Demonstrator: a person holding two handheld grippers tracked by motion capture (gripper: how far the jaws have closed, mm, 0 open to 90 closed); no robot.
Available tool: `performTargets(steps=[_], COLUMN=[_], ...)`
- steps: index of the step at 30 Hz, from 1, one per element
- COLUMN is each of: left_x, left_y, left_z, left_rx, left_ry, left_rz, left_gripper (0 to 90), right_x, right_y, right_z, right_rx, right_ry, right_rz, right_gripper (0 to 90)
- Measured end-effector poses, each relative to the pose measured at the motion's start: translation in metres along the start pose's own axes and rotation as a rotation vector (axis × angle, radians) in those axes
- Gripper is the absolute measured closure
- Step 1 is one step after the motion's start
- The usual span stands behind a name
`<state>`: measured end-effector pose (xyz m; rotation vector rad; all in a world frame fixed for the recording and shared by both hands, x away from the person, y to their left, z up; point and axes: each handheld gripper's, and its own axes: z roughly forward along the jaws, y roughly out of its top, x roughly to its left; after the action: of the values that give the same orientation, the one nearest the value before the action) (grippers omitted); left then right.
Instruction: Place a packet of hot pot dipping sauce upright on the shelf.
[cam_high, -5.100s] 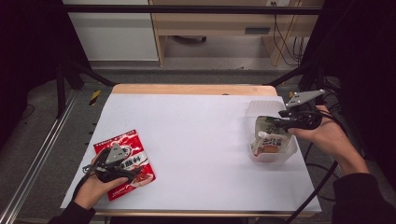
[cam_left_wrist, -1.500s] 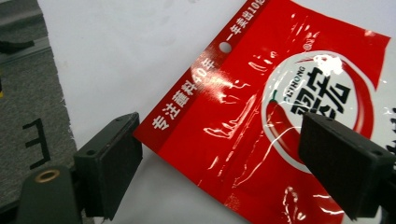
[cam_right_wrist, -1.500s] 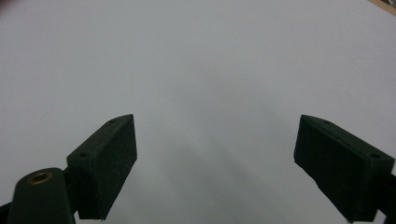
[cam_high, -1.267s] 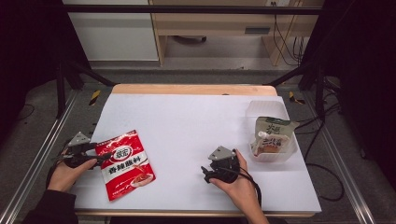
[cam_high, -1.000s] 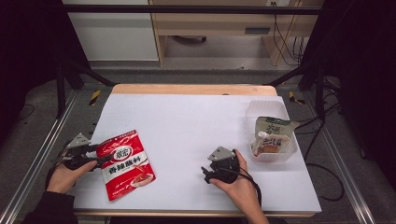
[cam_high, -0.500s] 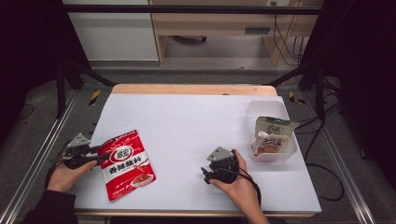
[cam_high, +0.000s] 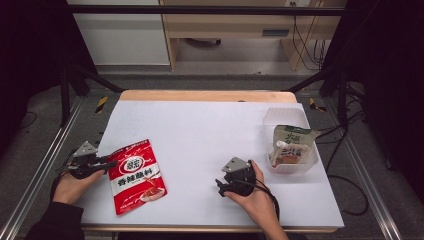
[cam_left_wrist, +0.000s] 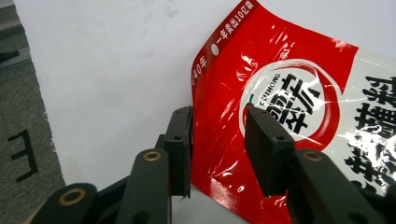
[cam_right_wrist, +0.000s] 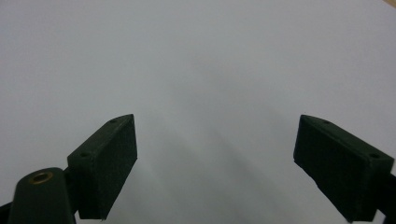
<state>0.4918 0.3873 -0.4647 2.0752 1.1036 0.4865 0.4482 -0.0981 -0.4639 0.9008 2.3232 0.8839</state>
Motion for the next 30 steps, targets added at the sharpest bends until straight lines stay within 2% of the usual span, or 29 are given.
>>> performTargets(steps=[4,10,14,21,22,30], left_x=[-0.001,-0.001,-0.001,-0.001,0.001,0.004], left_y=[0.000,0.002,0.003,0.007,0.007,0.008], left_z=[0.002,0.009,0.012,0.018,0.018,0.021], left_rx=[0.003,0.017,0.010,0.009,0.021,0.022], left_ry=[-0.006,0.007,0.013,0.031,0.025,0.019], left_rz=[0.005,0.013,0.004,0.025,0.030,0.023], left_gripper=[66.6,66.2,65.4,62.7,62.7,68.6], right_x=[0.000,0.000,0.001,0.001,0.002,0.002], right_y=[0.000,0.000,0.000,0.000,0.000,0.001], right_z=[0.001,0.002,0.003,0.004,0.005,0.005], right_rx=[0.002,0.006,0.007,0.014,0.015,0.017], right_ry=[0.003,0.008,0.011,0.015,0.016,0.018], right_rz=[0.001,-0.003,-0.001,-0.002,-0.002,-0.007], right_gripper=[14.0,14.0,14.0,14.0,14.0,14.0])
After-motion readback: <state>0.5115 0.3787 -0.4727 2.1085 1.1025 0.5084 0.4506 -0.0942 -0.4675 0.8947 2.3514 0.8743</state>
